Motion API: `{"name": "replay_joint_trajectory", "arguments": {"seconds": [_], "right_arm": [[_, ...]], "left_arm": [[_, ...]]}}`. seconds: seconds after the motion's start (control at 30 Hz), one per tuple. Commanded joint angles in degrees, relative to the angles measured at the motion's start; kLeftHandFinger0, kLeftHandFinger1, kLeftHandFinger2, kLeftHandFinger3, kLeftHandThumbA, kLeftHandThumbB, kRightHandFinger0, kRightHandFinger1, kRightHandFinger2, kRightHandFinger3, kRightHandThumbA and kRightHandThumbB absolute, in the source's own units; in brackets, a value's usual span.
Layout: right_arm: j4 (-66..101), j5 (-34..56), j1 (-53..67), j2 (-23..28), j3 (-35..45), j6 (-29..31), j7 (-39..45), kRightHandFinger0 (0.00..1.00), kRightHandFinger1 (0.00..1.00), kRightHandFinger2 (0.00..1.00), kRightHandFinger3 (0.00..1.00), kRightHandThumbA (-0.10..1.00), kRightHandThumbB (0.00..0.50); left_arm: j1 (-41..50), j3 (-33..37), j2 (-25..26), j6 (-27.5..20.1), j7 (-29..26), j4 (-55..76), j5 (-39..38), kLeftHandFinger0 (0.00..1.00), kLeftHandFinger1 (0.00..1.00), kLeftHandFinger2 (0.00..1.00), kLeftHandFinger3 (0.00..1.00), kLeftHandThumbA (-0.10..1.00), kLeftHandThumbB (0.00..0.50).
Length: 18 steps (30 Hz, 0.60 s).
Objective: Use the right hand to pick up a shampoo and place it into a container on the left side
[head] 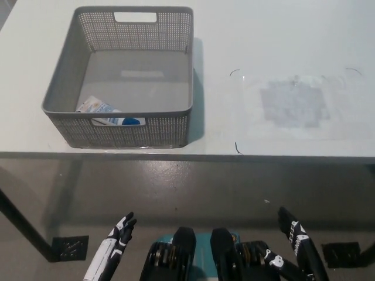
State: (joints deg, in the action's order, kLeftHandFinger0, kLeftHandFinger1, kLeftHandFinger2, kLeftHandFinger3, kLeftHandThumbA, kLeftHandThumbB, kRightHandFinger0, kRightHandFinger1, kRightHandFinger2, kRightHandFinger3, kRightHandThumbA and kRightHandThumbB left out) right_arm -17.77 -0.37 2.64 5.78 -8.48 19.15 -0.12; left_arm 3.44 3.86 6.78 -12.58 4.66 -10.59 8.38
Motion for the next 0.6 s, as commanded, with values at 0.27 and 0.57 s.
{"name": "replay_joint_trajectory", "arguments": {"seconds": [0.27,0.57], "right_arm": [[-0.04,-1.04,-1.44,0.06,0.19,0.24,2.6,1.0,1.0,1.0,1.0,1.0,0.368],[0.49,-1.75,-1.78,0.07,0.57,-0.39,2.56,1.0,1.0,1.0,1.0,1.0,0.405]], "left_arm": [[-0.64,-0.77,0.19,-1.57,-1.1,1.08,-0.19,1.0,1.0,1.0,1.0,1.0,0.238],[-1.01,-0.9,0.12,-0.88,-1.14,1.43,-0.13,1.0,1.0,1.0,1.0,1.0,0.221]]}}
